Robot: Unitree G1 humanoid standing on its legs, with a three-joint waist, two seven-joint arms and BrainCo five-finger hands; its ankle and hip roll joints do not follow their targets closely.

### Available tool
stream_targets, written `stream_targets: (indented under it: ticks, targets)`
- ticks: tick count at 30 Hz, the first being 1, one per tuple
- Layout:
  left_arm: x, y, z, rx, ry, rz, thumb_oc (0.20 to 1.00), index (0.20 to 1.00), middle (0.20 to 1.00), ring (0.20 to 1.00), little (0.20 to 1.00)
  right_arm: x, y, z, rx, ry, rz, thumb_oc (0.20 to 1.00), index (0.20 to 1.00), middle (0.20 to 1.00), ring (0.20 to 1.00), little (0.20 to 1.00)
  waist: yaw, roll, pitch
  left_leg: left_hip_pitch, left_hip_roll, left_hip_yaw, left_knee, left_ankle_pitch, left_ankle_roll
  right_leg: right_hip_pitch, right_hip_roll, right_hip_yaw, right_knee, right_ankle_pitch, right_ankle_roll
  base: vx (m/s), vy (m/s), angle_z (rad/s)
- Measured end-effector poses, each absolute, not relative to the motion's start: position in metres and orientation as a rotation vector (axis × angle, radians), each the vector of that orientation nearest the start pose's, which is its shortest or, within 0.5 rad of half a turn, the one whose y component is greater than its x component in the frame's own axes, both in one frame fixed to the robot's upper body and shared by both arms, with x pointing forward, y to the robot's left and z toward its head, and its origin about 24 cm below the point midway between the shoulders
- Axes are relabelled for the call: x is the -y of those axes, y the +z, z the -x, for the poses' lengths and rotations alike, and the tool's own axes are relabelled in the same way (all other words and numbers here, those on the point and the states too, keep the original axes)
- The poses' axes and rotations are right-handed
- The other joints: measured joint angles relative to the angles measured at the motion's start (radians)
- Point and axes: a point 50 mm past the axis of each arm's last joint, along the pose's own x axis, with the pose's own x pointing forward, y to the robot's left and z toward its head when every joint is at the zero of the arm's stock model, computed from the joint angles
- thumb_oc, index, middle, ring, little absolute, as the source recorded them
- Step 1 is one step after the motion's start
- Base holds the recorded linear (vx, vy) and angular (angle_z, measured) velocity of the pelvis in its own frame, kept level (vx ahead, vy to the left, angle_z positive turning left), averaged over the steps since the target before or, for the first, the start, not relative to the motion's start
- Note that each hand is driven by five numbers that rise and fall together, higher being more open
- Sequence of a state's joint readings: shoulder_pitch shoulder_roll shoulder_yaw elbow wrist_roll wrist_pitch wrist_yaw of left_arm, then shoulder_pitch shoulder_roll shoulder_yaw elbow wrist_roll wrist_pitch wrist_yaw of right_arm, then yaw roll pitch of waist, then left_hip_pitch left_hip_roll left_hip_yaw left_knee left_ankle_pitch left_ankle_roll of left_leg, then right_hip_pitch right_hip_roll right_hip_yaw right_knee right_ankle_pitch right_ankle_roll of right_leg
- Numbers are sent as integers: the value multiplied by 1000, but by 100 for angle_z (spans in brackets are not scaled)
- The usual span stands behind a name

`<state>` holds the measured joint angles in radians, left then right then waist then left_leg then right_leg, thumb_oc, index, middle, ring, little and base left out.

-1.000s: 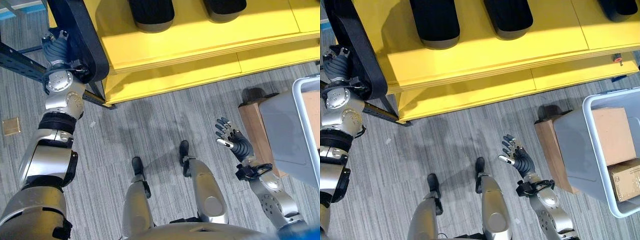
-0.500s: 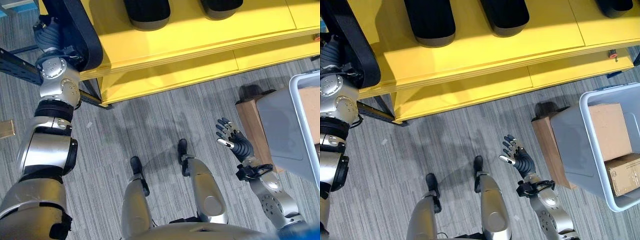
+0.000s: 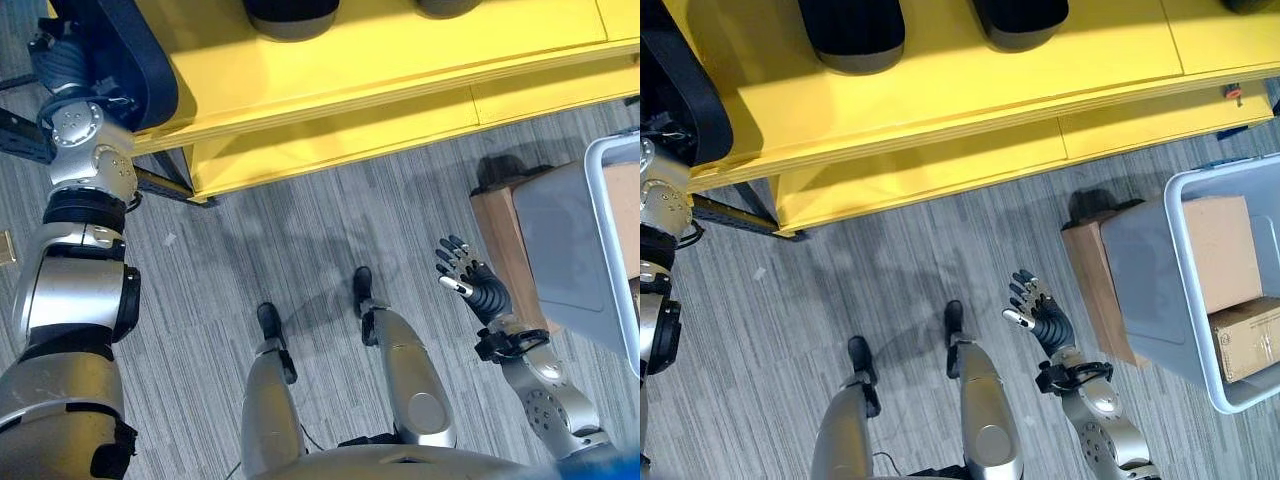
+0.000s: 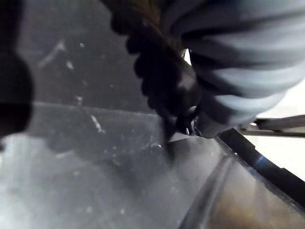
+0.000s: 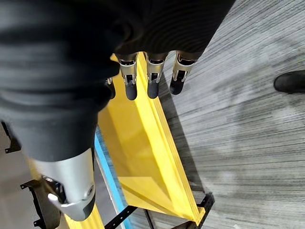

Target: Move parts from the plastic box to the shelf.

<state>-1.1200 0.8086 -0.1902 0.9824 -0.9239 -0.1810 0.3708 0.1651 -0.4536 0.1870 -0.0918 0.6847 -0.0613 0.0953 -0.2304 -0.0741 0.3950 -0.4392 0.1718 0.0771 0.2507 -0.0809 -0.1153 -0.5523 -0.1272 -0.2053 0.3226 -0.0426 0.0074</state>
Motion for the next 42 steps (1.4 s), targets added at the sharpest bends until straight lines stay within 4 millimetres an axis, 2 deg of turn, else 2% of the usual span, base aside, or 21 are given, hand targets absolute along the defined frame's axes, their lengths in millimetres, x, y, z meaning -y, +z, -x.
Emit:
stream_targets:
  ticks: [5, 6, 8, 17, 21, 29, 34, 40, 42]
  targets:
    - [-337, 277, -368, 418, 639, 283, 200, 200, 200, 200, 200, 189, 34, -215, -101, 229, -264, 1000, 1000, 1000, 1000, 1000, 4, 0, 0, 1, 0, -1, 1, 0, 0, 3, -1, 0, 2, 0, 0, 0, 0, 0]
    - [-337, 276, -368, 418, 639, 284, 313, 313, 313, 313, 313, 189, 34, -215, -101, 229, -264, 1000, 1000, 1000, 1000, 1000, 5, 0, 0, 1, -1, -2, 3, 0, 0, 3, -1, 0, 4, 0, 0, 0, 0, 0]
    - [-337, 276, -368, 418, 638, 285, 1000, 1000, 1000, 1000, 1000, 189, 34, -215, -101, 230, -265, 1000, 1000, 1000, 1000, 1000, 6, 0, 0, 1, -1, -3, 10, 0, 0, 4, -2, 0, 8, 0, -1, 0, 0, 0]
    - [-336, 279, -368, 425, 632, 313, 1000, 1000, 1000, 1000, 1000, 193, 36, -216, -93, 221, -262, 1000, 1000, 1000, 1000, 1000, 5, 0, 0, -3, 1, -2, 29, -1, -1, 1, 1, 7, 10, 8, -6, -2, -5, -2]
    - [-335, 288, -368, 449, 624, 329, 1000, 1000, 1000, 1000, 1000, 197, 37, -216, -96, 223, -235, 1000, 1000, 1000, 1000, 1000, 9, 2, -1, -20, 1, -3, 40, -1, -1, -10, 1, 7, 10, 14, -7, 0, 0, 0]
    - [-350, 300, -358, 485, 650, 308, 1000, 1000, 1000, 1000, 1000, 199, 38, -216, -97, 224, -230, 1000, 1000, 1000, 1000, 1000, 20, 3, -2, -26, 0, -4, 54, -1, -1, -16, -2, 9, 24, 15, -7, 0, 0, 0]
    - [-352, 301, -356, 489, 653, 304, 1000, 1000, 1000, 1000, 1000, 202, 39, -217, -91, 215, -224, 1000, 1000, 1000, 1000, 1000, 32, 13, -10, -26, -2, -5, 68, -2, 0, -14, -7, 10, 36, 16, -7, 0, 0, 0]
    - [-351, 305, -356, 492, 645, 253, 1000, 1000, 1000, 1000, 1000, 209, 42, -217, -79, 193, -215, 1000, 1000, 1000, 1000, 1000, 32, 26, -17, -16, -5, -6, 76, -2, 0, -3, -12, 10, 44, 16, -8, 0, 0, 0]
    - [-353, 312, -353, 497, 652, 114, 1000, 1000, 1000, 1000, 1000, 209, 42, -218, -80, 194, -210, 1000, 1000, 1000, 1000, 1000, 32, 28, -18, 3, -5, -5, 73, -2, 0, 15, -13, 9, 44, 16, -8, 0, 0, 0]
